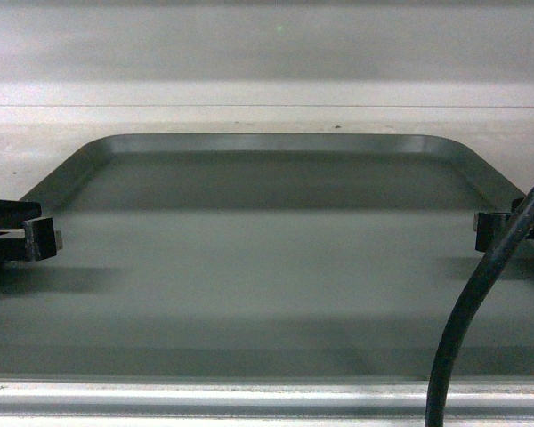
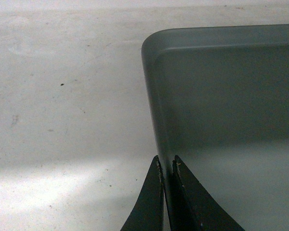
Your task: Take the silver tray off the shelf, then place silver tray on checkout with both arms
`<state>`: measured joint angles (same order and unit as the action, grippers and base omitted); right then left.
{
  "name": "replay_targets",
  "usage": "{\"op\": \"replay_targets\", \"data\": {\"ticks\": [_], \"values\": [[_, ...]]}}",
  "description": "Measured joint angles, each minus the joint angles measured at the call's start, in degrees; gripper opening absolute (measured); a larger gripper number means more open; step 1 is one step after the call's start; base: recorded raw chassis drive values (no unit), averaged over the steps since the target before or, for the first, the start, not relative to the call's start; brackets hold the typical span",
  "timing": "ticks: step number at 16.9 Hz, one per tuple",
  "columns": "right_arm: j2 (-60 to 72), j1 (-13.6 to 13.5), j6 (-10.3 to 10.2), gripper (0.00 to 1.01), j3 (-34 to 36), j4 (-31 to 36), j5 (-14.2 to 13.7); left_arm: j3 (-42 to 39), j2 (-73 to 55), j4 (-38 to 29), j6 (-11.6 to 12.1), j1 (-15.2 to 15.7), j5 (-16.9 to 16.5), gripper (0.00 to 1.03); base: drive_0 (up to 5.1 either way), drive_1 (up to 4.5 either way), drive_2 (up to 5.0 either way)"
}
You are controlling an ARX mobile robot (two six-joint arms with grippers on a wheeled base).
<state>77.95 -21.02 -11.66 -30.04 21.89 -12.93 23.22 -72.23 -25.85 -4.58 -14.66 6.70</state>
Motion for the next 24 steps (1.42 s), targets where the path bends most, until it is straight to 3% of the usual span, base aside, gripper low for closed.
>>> {"op": "replay_targets", "data": {"ticks": [2,3,4,14,16,20,24], "values": [[-0.31,0.00,0.63,0.03,0.00,-0.37,-1.11,0.00,0.48,0.70,-0.63,-2.27,2.47,0.04,0.0,0.00,0.0],[-2.43,-0.02,0.83,0.03,-0.09,-2.38,-1.42,0.00,2.25,3.37,-1.46,-4.46,5.81,0.04,0.0,0.00,0.0],[-4.57,-0.02,1.22,0.03,-1.22,-5.09,-1.40,0.11,3.89,5.66,-1.44,-4.98,6.69,0.04,0.0,0.00,0.0],[-8.44,0.00,1.16,0.03,-3.98,-10.88,-1.14,2.84,7.78,9.29,0.28,-4.96,7.10,0.04,0.0,0.00,0.0],[-12.50,0.57,0.39,0.03,-7.39,-18.64,-0.07,6.56,12.85,14.69,3.43,-6.38,8.98,0.04,0.0,0.00,0.0],[-16.31,1.22,0.31,0.03,-10.73,-26.23,2.08,9.07,16.48,21.64,3.52,-8.63,11.34,0.04,0.0,0.00,0.0],[-16.31,1.31,0.04,0.03,-10.73,-26.86,2.47,9.07,16.81,22.38,3.52,-8.81,11.47,0.04,0.0,0.00,0.0]]}}
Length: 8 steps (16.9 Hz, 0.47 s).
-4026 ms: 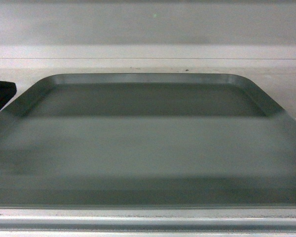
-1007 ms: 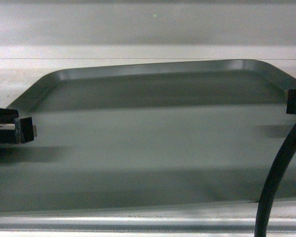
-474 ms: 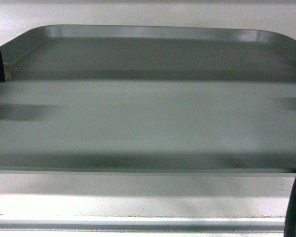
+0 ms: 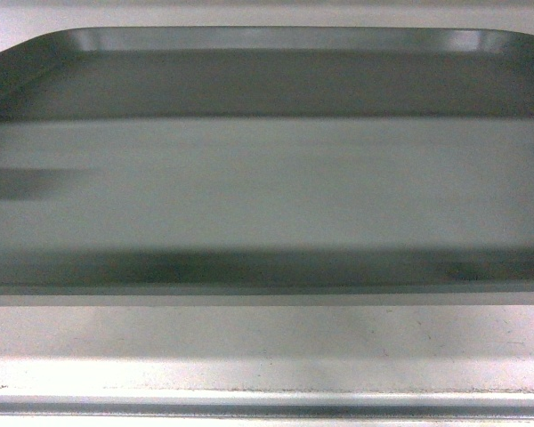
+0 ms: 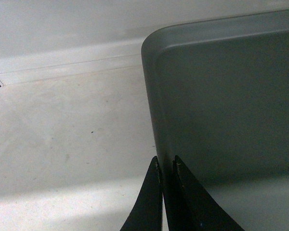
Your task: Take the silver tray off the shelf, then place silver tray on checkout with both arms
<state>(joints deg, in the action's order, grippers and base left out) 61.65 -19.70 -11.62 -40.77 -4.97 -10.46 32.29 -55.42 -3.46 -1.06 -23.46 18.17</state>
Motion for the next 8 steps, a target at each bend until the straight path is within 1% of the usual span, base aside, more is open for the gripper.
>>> {"op": "replay_targets", "data": {"ticks": [8], "values": [[0.00,0.00,-0.20,0.03,0.00,-0.04,0.00,0.00,0.00,0.00,0.00,0.00,0.00,0.04,0.0,0.00,0.0]]}}
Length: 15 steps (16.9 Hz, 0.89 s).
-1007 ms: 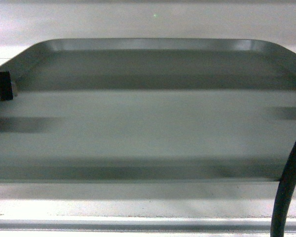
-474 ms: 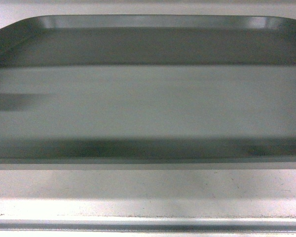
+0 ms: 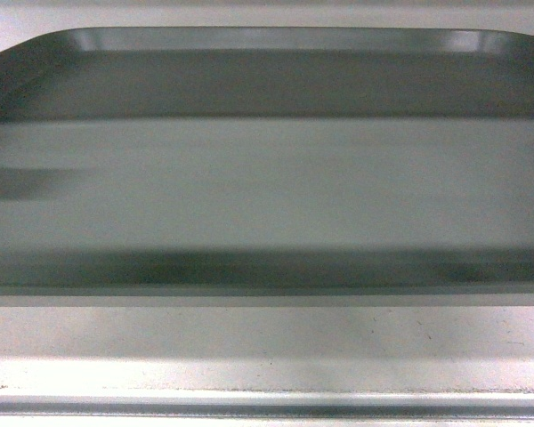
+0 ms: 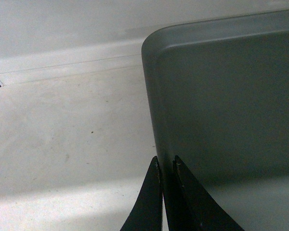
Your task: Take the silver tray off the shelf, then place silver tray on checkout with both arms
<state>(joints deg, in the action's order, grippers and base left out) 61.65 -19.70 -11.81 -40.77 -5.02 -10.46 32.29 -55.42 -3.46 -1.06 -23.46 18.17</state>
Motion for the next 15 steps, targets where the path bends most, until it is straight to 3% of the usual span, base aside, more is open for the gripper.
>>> {"op": "replay_targets", "data": {"ticks": [15], "values": [[0.00,0.00,-0.02,0.03,0.00,-0.02,0.00,0.00,0.00,0.00,0.00,0.00,0.00,0.04,0.0,0.00,0.0]]}}
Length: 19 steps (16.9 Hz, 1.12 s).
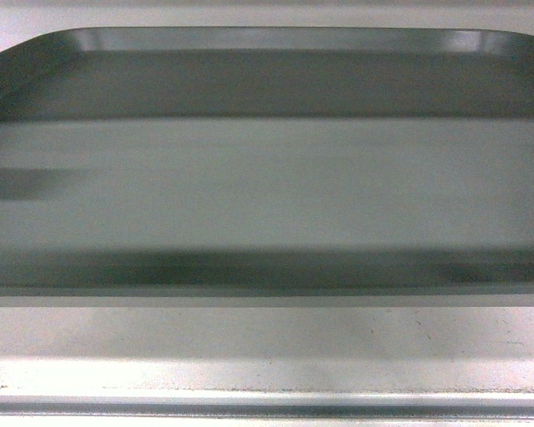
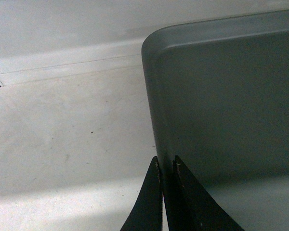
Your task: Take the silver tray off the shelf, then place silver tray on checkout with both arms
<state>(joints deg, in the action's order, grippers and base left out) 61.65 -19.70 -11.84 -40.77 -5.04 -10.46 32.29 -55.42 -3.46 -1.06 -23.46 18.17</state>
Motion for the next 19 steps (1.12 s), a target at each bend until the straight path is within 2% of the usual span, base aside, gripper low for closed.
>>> {"op": "replay_targets", "data": {"ticks": [8,19], "values": [[0.00,0.00,0.00,0.03,0.00,0.02,0.00,0.00,0.00,-0.02,0.02,0.00,0.00,0.04,0.0,-0.43,0.5],[-0.20,0.24,-0.11,0.03,0.00,0.20,0.20,0.00,0.20,-0.31,0.02,0.00,-0.11,0.04,0.1,-3.91,4.1]]}}
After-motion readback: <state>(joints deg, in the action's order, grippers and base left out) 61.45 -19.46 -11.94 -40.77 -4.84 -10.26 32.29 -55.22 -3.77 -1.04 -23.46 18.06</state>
